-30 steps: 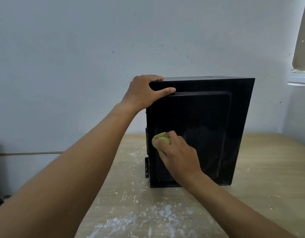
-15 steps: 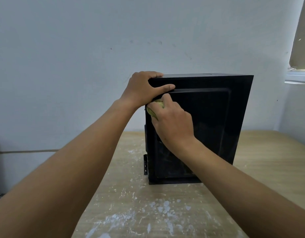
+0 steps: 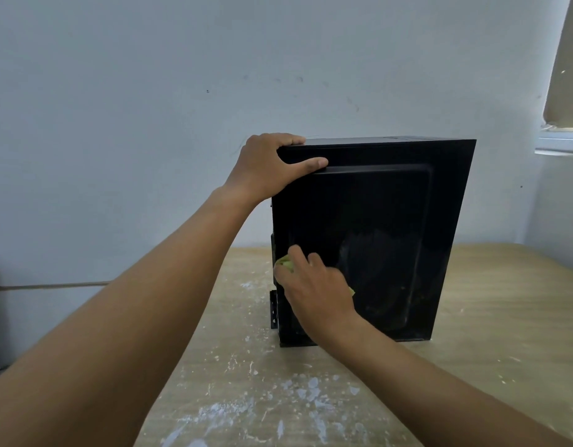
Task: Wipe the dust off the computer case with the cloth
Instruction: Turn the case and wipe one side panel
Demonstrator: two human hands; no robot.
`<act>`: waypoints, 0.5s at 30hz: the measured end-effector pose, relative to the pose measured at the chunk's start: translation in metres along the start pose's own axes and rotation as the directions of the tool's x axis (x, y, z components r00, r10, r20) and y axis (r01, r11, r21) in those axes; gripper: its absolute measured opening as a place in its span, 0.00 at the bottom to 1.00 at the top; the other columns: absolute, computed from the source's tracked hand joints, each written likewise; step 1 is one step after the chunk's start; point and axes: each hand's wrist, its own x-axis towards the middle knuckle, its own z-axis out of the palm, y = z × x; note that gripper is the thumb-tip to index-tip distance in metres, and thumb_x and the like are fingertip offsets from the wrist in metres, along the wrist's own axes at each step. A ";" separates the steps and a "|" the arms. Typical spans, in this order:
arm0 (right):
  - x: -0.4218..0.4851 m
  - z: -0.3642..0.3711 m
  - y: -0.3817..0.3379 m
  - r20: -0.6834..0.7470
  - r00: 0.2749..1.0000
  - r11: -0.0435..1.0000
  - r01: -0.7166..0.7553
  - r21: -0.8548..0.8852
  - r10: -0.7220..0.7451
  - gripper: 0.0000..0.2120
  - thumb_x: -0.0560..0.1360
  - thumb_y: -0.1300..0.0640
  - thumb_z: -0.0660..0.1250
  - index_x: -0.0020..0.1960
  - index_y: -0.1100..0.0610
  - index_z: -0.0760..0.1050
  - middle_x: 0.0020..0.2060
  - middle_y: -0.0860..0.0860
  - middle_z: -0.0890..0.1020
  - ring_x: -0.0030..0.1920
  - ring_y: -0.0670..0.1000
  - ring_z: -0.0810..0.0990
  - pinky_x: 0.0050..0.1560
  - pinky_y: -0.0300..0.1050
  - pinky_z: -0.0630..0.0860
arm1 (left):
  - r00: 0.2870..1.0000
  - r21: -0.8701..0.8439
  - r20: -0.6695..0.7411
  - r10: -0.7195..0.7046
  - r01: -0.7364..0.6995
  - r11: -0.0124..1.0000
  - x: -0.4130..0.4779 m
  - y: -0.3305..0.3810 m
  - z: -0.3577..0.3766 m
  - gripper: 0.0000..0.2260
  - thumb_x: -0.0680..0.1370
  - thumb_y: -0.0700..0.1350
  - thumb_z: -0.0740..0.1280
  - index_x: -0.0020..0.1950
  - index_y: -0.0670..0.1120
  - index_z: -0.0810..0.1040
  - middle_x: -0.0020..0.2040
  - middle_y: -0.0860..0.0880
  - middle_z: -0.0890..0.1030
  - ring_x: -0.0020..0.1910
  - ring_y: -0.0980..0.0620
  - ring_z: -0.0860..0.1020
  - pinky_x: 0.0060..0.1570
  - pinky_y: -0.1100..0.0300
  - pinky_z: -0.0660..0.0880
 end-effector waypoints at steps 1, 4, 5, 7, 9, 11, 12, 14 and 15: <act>-0.001 0.000 0.000 0.011 1.000 1.000 0.002 -0.002 -0.002 0.26 0.44 0.64 0.83 0.40 0.55 0.79 0.42 0.55 0.77 0.29 0.54 0.73 0.23 0.38 0.55 | 1.000 0.000 0.001 0.002 -0.002 1.000 0.000 0.000 0.000 0.29 0.69 0.63 0.75 0.64 0.48 0.80 0.63 0.53 0.80 0.65 0.57 0.75 0.69 0.57 0.69; 0.002 0.000 0.001 0.005 1.000 1.000 -0.017 0.014 0.017 0.24 0.45 0.64 0.83 0.38 0.54 0.79 0.41 0.55 0.76 0.29 0.54 0.72 0.24 0.38 0.54 | 1.000 -0.002 0.000 -0.003 0.003 1.000 0.000 -0.001 0.000 0.29 0.69 0.63 0.74 0.64 0.48 0.80 0.63 0.53 0.80 0.65 0.57 0.75 0.69 0.56 0.70; 0.005 -0.001 0.002 -0.013 0.999 0.999 -0.029 0.025 0.030 0.24 0.45 0.64 0.83 0.38 0.54 0.79 0.40 0.54 0.76 0.28 0.54 0.72 0.24 0.38 0.54 | 1.000 -0.004 0.001 -0.003 0.003 1.000 0.000 0.000 0.000 0.29 0.69 0.63 0.75 0.64 0.48 0.80 0.62 0.53 0.80 0.64 0.57 0.75 0.68 0.57 0.70; 0.011 -0.003 0.004 -0.060 0.997 0.998 -0.051 0.037 0.053 0.23 0.48 0.63 0.83 0.39 0.53 0.79 0.39 0.54 0.75 0.28 0.53 0.72 0.24 0.38 0.55 | 1.000 -0.006 0.001 -0.006 0.006 1.000 0.000 0.000 0.001 0.29 0.69 0.63 0.75 0.63 0.48 0.80 0.62 0.53 0.80 0.64 0.57 0.75 0.68 0.58 0.70; 0.018 -0.008 0.006 -0.120 0.990 0.997 -0.069 0.046 0.074 0.18 0.55 0.62 0.81 0.42 0.53 0.79 0.40 0.53 0.74 0.29 0.52 0.72 0.22 0.38 0.57 | 1.000 -0.005 0.000 -0.010 0.010 1.000 0.000 0.000 0.001 0.28 0.69 0.62 0.75 0.63 0.48 0.81 0.63 0.54 0.80 0.64 0.58 0.75 0.68 0.60 0.69; 0.028 -0.015 0.010 -0.200 0.974 0.993 -0.091 0.078 0.105 0.12 0.64 0.61 0.77 0.45 0.53 0.79 0.40 0.53 0.73 0.30 0.52 0.72 0.21 0.39 0.60 | 1.000 -0.009 -0.001 -0.014 0.014 1.000 0.000 0.000 0.000 0.28 0.68 0.62 0.75 0.63 0.48 0.81 0.63 0.54 0.80 0.64 0.58 0.75 0.68 0.61 0.69; 0.034 -0.019 0.012 -0.246 0.960 0.989 -0.109 0.104 0.132 0.10 0.67 0.60 0.76 0.46 0.53 0.79 0.41 0.53 0.73 0.30 0.52 0.72 0.21 0.39 0.61 | 1.000 -0.011 -0.001 -0.015 0.015 1.000 0.000 0.000 0.000 0.28 0.68 0.62 0.75 0.63 0.48 0.81 0.62 0.54 0.80 0.64 0.58 0.75 0.68 0.60 0.69; 0.046 -0.026 0.015 -0.316 0.930 0.978 -0.145 0.148 0.186 0.10 0.70 0.59 0.74 0.50 0.54 0.79 0.41 0.54 0.74 0.30 0.52 0.72 0.21 0.39 0.61 | 1.000 -0.013 0.000 -0.015 0.015 1.000 0.001 0.000 0.000 0.27 0.68 0.62 0.75 0.62 0.49 0.81 0.62 0.54 0.81 0.64 0.59 0.75 0.68 0.61 0.69; 0.051 -0.028 0.016 -0.340 0.919 0.976 -0.154 0.153 0.199 0.10 0.71 0.59 0.74 0.52 0.54 0.79 0.41 0.54 0.74 0.30 0.52 0.72 0.21 0.39 0.61 | 1.000 -0.009 -0.001 -0.014 0.014 1.000 0.001 0.000 0.000 0.27 0.68 0.62 0.75 0.62 0.49 0.81 0.62 0.54 0.80 0.64 0.59 0.75 0.68 0.62 0.69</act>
